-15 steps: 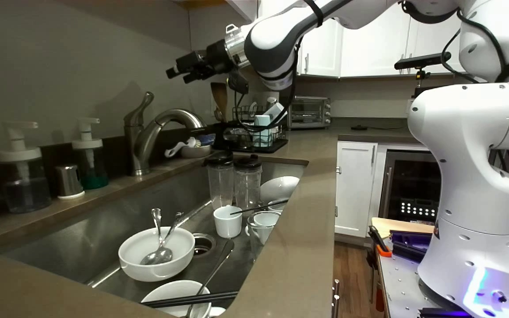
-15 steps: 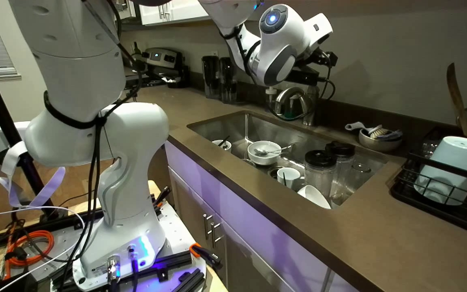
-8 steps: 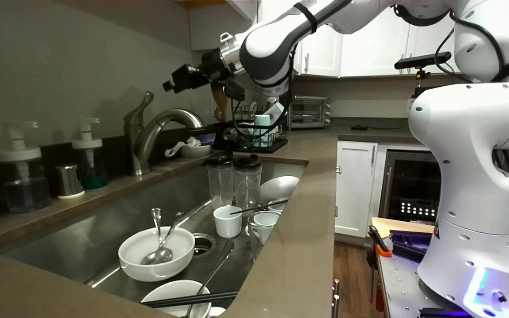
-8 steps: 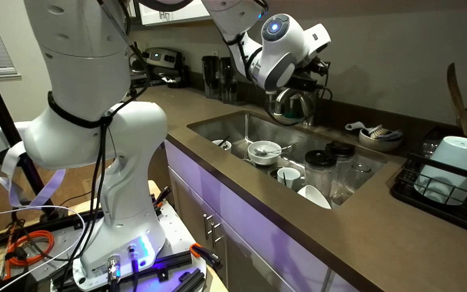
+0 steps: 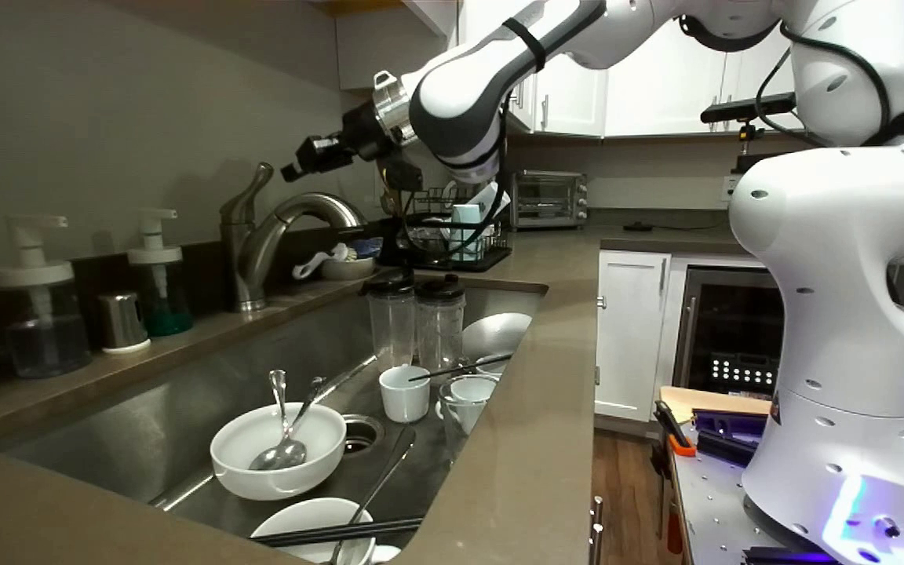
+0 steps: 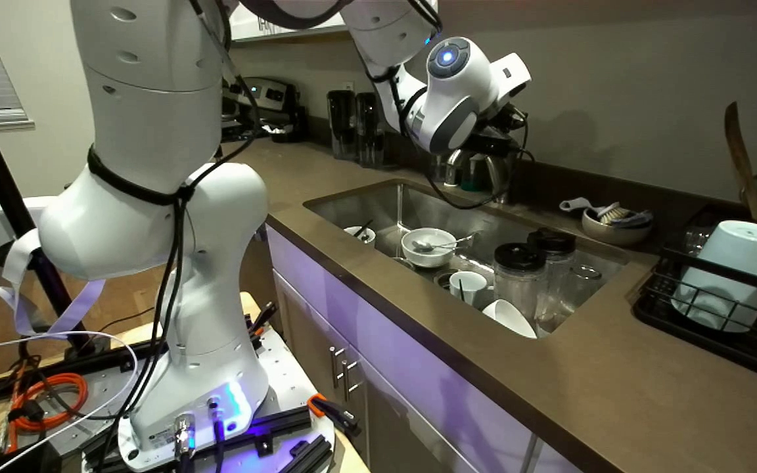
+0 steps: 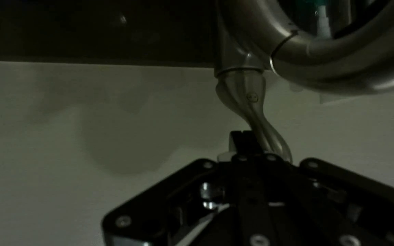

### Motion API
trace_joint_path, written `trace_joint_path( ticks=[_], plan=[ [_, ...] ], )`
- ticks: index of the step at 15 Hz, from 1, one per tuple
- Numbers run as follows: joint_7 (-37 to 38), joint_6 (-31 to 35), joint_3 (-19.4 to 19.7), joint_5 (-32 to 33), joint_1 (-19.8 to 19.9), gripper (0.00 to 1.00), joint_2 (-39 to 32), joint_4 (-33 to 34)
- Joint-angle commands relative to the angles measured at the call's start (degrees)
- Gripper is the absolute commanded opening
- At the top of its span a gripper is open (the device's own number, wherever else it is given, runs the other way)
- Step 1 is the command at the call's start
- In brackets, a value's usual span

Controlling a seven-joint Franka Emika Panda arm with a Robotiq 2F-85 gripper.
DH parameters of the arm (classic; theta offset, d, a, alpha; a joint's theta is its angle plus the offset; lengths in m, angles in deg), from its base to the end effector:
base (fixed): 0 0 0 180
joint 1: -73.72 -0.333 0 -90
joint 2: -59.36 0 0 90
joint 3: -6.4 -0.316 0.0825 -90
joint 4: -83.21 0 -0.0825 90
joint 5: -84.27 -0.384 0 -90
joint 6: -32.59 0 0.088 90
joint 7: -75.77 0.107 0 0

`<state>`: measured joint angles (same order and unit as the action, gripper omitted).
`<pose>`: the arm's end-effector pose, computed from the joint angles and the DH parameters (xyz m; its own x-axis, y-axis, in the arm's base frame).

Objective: Open the faucet

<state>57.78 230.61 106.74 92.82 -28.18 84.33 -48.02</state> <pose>0.5697 -0.0271 0.4454 0.4054 0.0712 0.9113 0.2531 -0.9667 -0.0371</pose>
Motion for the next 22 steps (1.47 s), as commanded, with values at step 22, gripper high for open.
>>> trace_joint_path(
  ticks=[22],
  plan=[
    [-5.43, 0.15, 27.36, -3.94, -29.28, 0.04, -1.76, 13.78]
  ],
)
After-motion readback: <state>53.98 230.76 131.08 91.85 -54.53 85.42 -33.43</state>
